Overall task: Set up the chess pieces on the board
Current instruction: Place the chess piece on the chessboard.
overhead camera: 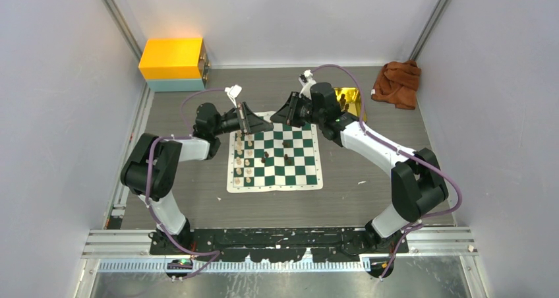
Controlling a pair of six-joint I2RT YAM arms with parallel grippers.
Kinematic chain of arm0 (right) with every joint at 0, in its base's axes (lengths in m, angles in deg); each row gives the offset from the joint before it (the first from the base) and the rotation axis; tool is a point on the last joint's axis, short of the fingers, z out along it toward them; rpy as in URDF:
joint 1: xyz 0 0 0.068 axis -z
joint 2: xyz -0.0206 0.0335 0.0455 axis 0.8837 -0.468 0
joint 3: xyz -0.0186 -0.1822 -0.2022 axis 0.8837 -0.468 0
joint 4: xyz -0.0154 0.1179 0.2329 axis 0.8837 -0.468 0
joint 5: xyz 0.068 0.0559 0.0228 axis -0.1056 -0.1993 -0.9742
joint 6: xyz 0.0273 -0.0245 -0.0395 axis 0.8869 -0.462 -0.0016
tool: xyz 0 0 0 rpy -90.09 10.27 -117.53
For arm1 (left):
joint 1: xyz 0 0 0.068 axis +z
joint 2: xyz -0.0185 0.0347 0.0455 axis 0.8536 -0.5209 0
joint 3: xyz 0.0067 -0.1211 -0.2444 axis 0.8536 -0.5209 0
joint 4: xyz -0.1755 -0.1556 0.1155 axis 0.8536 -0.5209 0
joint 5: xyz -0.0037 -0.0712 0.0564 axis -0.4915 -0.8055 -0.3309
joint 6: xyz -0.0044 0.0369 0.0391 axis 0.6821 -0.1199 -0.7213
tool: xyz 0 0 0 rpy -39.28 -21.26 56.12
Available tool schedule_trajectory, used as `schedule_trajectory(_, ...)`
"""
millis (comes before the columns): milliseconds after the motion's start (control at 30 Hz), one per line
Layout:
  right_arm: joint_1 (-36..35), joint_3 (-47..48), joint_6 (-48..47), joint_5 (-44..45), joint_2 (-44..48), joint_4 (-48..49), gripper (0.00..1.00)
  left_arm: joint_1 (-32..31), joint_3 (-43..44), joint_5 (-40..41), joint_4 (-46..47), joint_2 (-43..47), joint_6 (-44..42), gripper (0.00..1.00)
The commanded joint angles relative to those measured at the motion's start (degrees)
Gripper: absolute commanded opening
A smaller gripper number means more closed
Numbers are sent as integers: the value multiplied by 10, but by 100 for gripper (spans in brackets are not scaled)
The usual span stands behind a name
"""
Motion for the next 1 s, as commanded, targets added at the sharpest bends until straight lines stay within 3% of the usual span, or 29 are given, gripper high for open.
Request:
schedule_trajectory(0,2,6,-37,22,27,15,1,10,13,30,22,3,18,27)
schedule_trajectory(400,3,-19,-91,106,53,54,1,22,11,84,-71,26,0,48)
schedule_trajectory(667,-2,-52,-191,303,8,105,1,30,-8,168,-196,101,-50,49)
schedule_trajectory(967,-42,-26,-332,485,-128,202,1,30,-5,243,-362,222,-121,50)
